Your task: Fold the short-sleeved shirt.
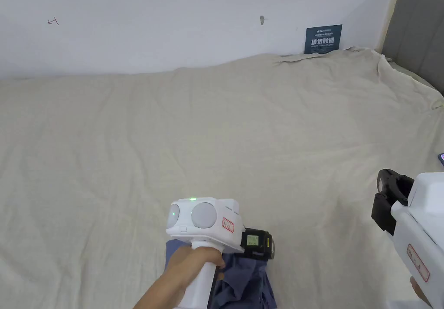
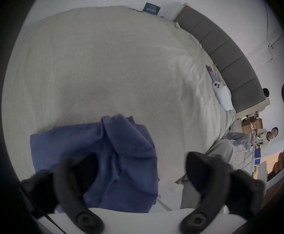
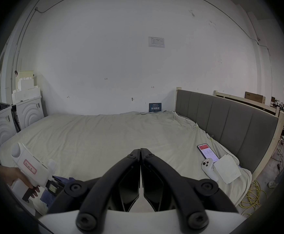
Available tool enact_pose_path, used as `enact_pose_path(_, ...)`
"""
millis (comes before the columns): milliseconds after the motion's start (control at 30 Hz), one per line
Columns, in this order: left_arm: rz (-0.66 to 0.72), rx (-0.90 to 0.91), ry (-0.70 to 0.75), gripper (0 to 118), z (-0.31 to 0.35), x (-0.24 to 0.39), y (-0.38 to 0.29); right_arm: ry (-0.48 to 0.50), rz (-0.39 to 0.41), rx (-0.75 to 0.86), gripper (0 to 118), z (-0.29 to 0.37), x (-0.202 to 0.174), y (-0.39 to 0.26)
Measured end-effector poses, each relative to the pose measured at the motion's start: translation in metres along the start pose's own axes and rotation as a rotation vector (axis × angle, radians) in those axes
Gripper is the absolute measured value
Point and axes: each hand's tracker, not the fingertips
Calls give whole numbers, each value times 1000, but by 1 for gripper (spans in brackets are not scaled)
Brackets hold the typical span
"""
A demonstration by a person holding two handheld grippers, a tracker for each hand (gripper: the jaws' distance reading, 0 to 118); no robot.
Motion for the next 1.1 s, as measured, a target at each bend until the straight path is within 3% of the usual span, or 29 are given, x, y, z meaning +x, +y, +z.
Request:
enact_pose_path(33,-5,50,-19,116,9,-1,0,0,-2,2,0,0,0,1)
enact_pose_path(200,22,245,-60,116,63,-14,-6,3,2,10,0,2,-1,4)
enact_pose_path(333,17,377,25,112,90,-38,-21,9,0,20,0,3,-4,8)
enact_pose_path(367,15,427,62,104,94,-43,-27,10,2,21,0,2,-5,8)
enact_pose_path(400,2,478,94,88,97,-49,-35,13,4,22,0,2,-6,8)
enact_pose_path(433,-21,519,117,54,98,-54,-42,16,5,23,0,2,-7,9)
enact_pose_path(467,-26,544,140,27,96,-58,-47,19,6,23,0,2,-8,9)
enact_pose_path(533,-20,539,151,1,92,-66,-57,24,4,22,0,1,-9,9)
enact_pose_path(700,10,540,129,0,68,-75,-80,30,4,18,0,1,-11,7)
enact_pose_path(800,-64,526,241,0,46,-64,-88,31,4,15,0,2,-9,7)
enact_pose_path(1000,-118,465,213,0,9,-42,-94,24,3,6,0,1,-5,5)
enact_pose_path(1100,-215,427,225,0,-10,-24,-99,11,-4,1,0,2,-2,4)
